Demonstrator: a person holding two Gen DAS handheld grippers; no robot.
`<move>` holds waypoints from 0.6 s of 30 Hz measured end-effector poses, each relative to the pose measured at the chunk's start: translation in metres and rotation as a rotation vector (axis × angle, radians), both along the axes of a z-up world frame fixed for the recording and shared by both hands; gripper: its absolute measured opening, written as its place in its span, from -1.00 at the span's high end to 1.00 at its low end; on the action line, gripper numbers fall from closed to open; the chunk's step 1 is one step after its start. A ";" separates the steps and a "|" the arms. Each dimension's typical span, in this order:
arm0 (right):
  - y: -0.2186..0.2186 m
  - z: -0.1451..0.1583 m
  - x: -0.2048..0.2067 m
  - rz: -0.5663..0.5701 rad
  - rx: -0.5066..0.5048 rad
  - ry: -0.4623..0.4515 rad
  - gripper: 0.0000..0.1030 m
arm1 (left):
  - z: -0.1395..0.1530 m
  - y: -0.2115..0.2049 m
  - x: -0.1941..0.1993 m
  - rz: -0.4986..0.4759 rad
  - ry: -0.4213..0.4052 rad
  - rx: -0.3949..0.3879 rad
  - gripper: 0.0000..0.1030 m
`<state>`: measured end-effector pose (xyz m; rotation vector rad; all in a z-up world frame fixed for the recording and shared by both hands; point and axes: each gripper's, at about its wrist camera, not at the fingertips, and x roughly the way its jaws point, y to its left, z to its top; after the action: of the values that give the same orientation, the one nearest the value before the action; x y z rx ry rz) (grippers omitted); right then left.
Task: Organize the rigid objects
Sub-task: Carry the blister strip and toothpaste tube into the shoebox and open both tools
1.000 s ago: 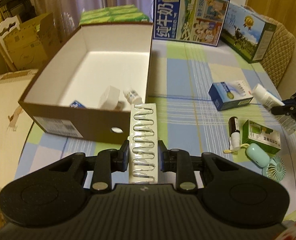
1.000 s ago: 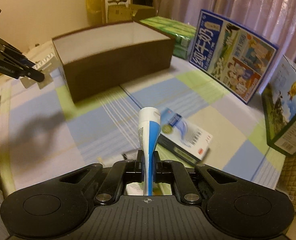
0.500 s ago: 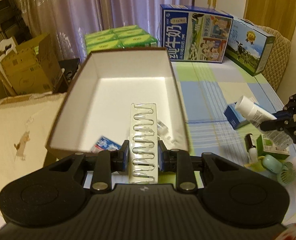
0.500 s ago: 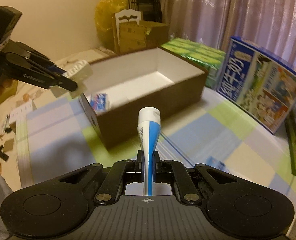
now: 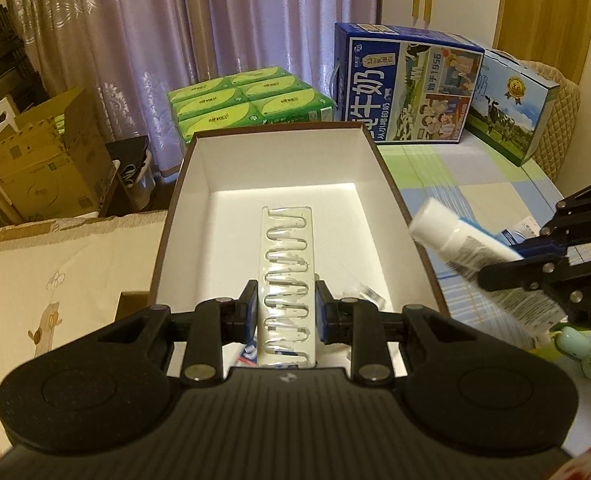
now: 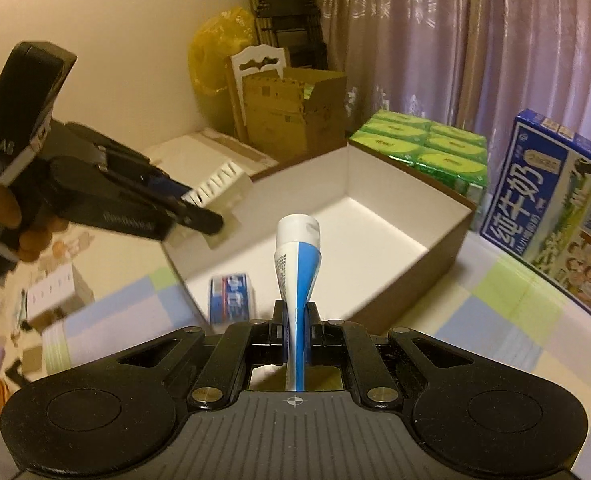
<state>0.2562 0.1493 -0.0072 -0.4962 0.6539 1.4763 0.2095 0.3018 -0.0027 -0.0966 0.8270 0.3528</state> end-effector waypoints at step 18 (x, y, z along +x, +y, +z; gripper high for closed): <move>0.095 -0.023 0.035 -0.166 -0.096 0.083 0.94 | -0.028 0.061 0.066 -0.017 0.055 -0.033 0.55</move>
<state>0.2917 0.2445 -0.0298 -0.4447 0.8152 1.3190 0.2758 0.3626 -0.0308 -0.1106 0.8879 0.3271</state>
